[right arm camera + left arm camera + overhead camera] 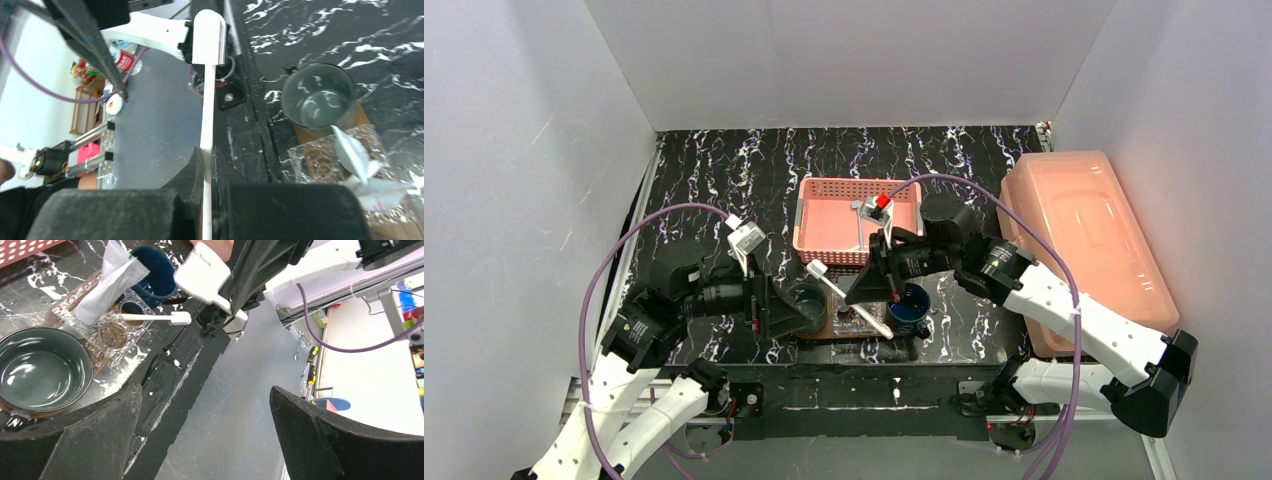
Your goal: Prepare toiletry sets of a toothbrush and toothpaste on the tray
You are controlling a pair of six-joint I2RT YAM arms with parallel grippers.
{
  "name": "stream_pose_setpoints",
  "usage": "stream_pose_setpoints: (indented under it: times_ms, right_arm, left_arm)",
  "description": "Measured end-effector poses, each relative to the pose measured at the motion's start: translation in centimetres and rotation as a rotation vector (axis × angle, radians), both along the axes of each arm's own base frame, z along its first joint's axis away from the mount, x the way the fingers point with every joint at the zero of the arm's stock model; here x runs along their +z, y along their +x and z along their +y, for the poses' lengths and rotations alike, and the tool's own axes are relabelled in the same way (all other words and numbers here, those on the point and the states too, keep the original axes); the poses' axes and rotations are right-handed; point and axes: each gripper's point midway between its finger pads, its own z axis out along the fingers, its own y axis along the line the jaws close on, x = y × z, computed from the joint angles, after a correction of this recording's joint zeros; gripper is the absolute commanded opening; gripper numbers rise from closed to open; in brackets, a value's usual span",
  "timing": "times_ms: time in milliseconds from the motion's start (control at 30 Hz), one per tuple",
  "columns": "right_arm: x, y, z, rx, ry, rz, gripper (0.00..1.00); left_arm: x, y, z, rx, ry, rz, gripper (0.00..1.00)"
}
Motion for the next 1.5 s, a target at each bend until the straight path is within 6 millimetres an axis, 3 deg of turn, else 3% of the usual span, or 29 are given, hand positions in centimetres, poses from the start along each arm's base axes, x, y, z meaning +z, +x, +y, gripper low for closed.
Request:
stream_pose_setpoints:
  times_ms: [133,433,700,967,1400,1500]
  right_arm:
    - [0.9,-1.9,0.8,0.073,0.042,0.000,0.01]
    - [2.0,-6.1,1.9,0.227,0.115,-0.006,0.01]
    - [2.6,-7.0,2.2,0.264,0.148,-0.021,0.01]
    - [2.8,-7.7,2.4,0.291,0.160,-0.011,0.01]
    - [1.8,-7.9,2.8,0.304,0.160,0.007,0.01]
    - [1.9,-7.9,2.9,0.306,0.169,0.004,0.01]
  left_arm:
    - [1.2,-0.5,-0.5,-0.039,-0.049,-0.001,0.99]
    - [5.1,-1.9,-1.3,-0.127,-0.166,-0.021,0.89]
    - [6.5,-2.7,-1.4,-0.160,-0.207,-0.015,0.71]
    - [6.6,-3.0,-1.4,-0.172,-0.211,-0.007,0.59]
    - [6.7,-3.1,-1.3,-0.178,-0.216,-0.024,0.29]
    - [6.7,-3.2,-1.3,-0.180,-0.218,-0.034,0.27]
